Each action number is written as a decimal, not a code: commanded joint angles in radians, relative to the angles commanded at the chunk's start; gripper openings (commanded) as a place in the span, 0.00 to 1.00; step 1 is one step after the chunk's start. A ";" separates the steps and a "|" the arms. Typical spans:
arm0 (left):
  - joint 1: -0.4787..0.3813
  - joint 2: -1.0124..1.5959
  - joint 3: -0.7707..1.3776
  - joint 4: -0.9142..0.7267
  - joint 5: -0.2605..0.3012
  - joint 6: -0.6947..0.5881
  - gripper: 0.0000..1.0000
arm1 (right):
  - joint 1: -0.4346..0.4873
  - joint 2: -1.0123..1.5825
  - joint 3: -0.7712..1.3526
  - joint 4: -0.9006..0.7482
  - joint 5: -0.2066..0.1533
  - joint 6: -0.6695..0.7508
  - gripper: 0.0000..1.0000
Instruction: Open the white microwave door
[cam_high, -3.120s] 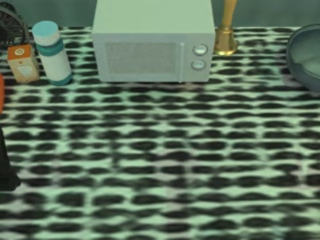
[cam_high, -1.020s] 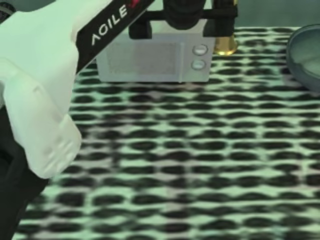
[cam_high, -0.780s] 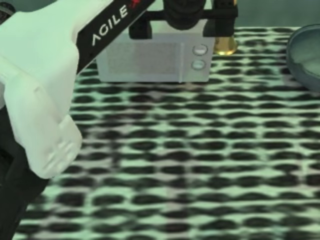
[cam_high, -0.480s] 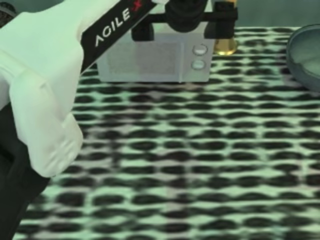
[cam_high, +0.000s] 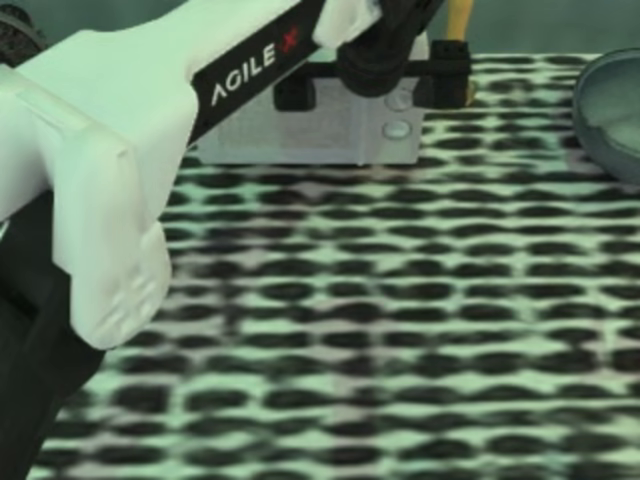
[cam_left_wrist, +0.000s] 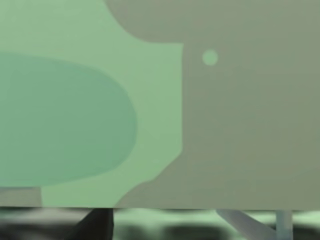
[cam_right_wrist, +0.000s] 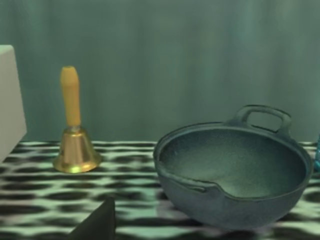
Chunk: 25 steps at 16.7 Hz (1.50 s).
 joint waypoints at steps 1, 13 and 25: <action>0.000 0.000 0.000 0.000 0.000 0.000 1.00 | 0.000 0.000 0.000 0.000 0.000 0.000 1.00; 0.000 0.000 0.000 0.000 0.000 0.000 0.25 | 0.000 0.000 0.000 0.000 0.000 0.000 1.00; -0.035 -0.020 -0.021 0.007 0.020 -0.008 0.00 | 0.000 0.000 0.000 0.000 0.000 0.000 1.00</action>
